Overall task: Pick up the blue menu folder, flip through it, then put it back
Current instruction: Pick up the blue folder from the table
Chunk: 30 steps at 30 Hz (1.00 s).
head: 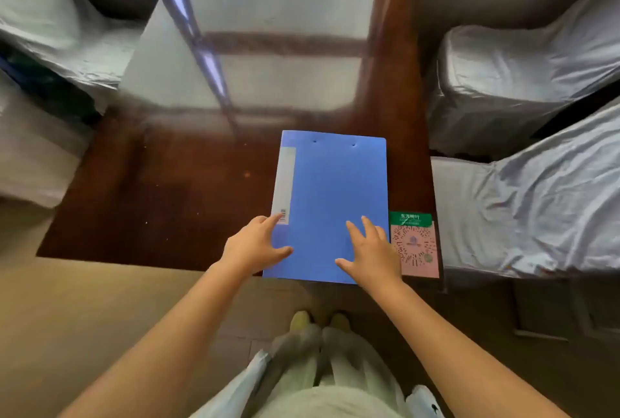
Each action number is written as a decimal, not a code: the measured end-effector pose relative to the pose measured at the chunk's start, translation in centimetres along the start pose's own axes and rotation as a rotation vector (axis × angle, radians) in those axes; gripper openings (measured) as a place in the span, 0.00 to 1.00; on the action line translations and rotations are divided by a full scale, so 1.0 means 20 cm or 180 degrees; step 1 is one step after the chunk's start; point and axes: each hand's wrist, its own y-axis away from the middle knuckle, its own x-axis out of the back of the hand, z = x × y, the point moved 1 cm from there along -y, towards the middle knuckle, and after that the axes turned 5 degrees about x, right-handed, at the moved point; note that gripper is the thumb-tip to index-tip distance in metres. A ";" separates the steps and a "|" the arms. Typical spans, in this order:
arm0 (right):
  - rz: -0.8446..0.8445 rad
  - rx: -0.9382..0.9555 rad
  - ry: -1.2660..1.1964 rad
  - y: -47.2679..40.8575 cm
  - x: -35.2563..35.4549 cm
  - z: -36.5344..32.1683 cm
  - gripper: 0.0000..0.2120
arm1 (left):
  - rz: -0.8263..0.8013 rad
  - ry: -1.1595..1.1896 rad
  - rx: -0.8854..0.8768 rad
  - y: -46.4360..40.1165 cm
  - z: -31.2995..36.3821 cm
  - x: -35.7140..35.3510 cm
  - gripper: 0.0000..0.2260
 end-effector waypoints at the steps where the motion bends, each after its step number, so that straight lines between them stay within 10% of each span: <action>1: -0.0083 -0.0018 0.0098 -0.01 -0.01 -0.01 0.37 | -0.0071 -0.0049 0.0068 0.01 0.00 -0.01 0.34; 8: -0.0063 -0.0043 0.0344 -0.01 -0.10 -0.03 0.36 | 0.0009 0.1132 0.0467 -0.03 0.00 -0.10 0.40; 14: -0.0081 0.0015 0.0372 -0.02 -0.11 -0.03 0.35 | -0.0223 0.2524 0.1452 -0.08 -0.06 -0.10 0.26; 18: -0.0085 0.0043 0.0404 -0.02 -0.12 -0.02 0.35 | -0.0472 0.3072 0.1327 -0.07 -0.06 -0.08 0.12; 30: 0.0160 0.0104 -0.0695 -0.06 0.06 0.03 0.31 | -0.0220 0.3284 0.0732 0.04 -0.04 0.13 0.15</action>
